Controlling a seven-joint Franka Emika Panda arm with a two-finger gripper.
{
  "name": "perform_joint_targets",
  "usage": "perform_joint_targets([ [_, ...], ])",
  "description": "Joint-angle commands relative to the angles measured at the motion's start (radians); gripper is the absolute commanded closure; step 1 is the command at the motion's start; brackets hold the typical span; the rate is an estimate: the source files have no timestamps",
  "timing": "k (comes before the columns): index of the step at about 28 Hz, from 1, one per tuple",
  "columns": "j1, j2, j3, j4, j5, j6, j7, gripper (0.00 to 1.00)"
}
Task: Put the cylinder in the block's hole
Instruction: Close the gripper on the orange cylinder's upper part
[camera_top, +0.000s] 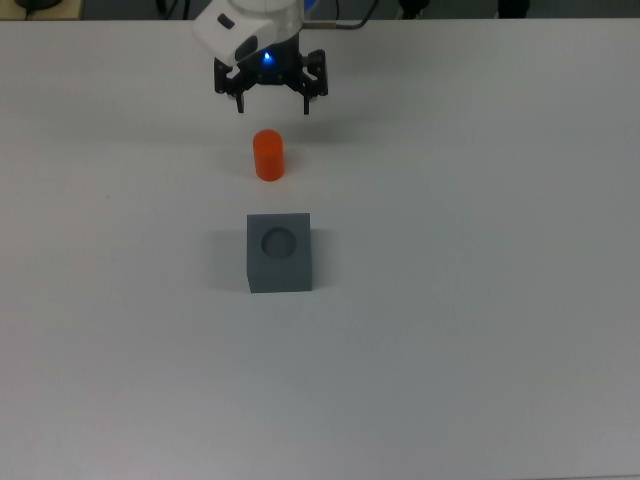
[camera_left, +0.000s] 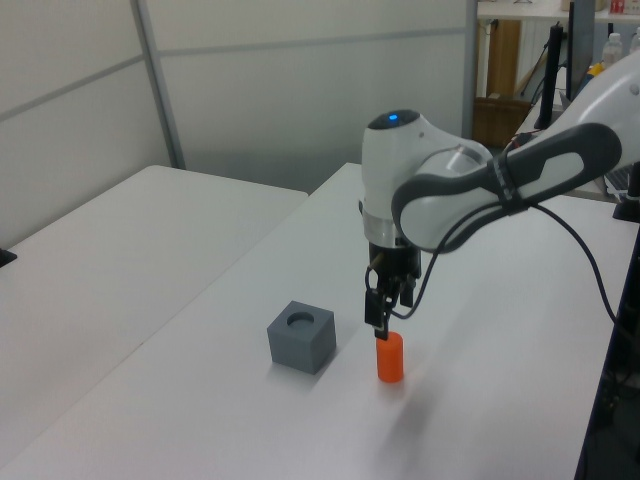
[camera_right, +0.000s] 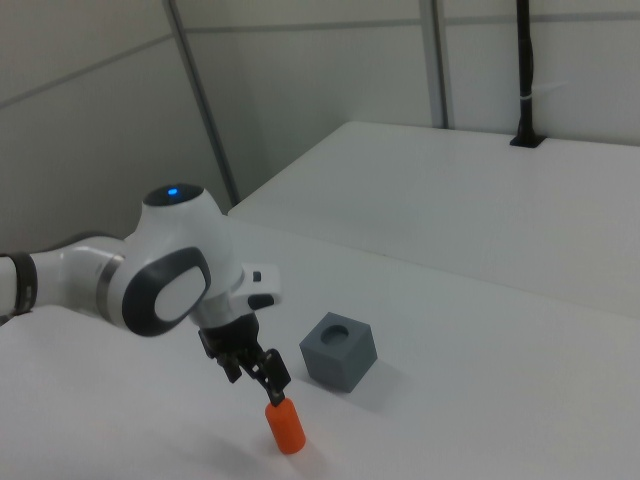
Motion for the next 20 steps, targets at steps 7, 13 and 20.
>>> perform_joint_targets([
  [7, -0.001, 0.067, -0.005, -0.053, 0.003, 0.142, -0.029, 0.00],
  [13, -0.004, 0.118, -0.005, -0.048, -0.008, 0.188, -0.031, 0.00],
  [20, -0.017, 0.123, -0.007, -0.050, -0.011, 0.182, -0.037, 0.12],
])
